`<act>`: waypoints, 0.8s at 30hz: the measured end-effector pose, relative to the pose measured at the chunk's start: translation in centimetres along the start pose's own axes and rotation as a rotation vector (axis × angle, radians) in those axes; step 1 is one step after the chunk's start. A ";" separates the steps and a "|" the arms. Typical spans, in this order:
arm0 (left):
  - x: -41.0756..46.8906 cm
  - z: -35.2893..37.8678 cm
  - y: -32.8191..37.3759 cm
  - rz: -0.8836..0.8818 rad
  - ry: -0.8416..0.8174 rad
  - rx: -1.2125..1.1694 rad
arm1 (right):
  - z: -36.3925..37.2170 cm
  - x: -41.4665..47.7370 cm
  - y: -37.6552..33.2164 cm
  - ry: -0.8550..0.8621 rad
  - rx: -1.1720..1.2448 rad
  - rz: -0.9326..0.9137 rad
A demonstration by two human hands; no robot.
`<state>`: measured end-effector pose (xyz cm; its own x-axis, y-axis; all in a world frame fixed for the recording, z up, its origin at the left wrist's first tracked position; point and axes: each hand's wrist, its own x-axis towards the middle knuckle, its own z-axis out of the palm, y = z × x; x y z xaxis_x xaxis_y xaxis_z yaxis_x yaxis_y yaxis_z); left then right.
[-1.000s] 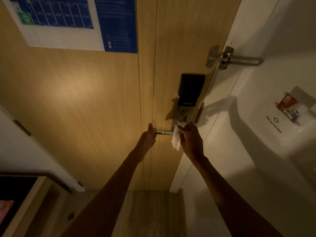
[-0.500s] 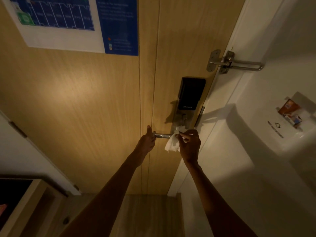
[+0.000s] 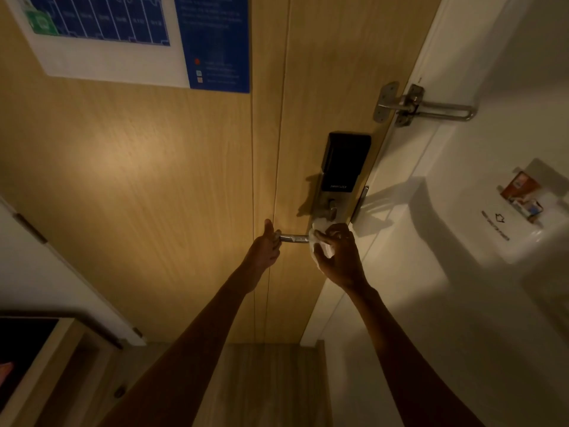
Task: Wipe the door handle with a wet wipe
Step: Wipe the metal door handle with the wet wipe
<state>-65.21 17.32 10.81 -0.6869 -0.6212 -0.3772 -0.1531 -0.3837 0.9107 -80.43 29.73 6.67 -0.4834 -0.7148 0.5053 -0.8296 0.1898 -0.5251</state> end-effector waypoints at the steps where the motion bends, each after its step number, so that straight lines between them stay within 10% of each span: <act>1: -0.2 0.1 0.2 -0.010 0.006 -0.004 | -0.4 0.3 0.0 -0.015 -0.006 -0.022; 24: 0.0 -0.4 -0.2 0.015 -0.042 -0.121 | -0.6 1.1 -0.4 -0.117 -0.194 -0.059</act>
<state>-64.90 17.08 10.53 -0.7180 -0.5994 -0.3538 -0.0573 -0.4556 0.8883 -80.82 29.28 7.88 -0.4061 -0.7995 0.4426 -0.8991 0.2630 -0.3499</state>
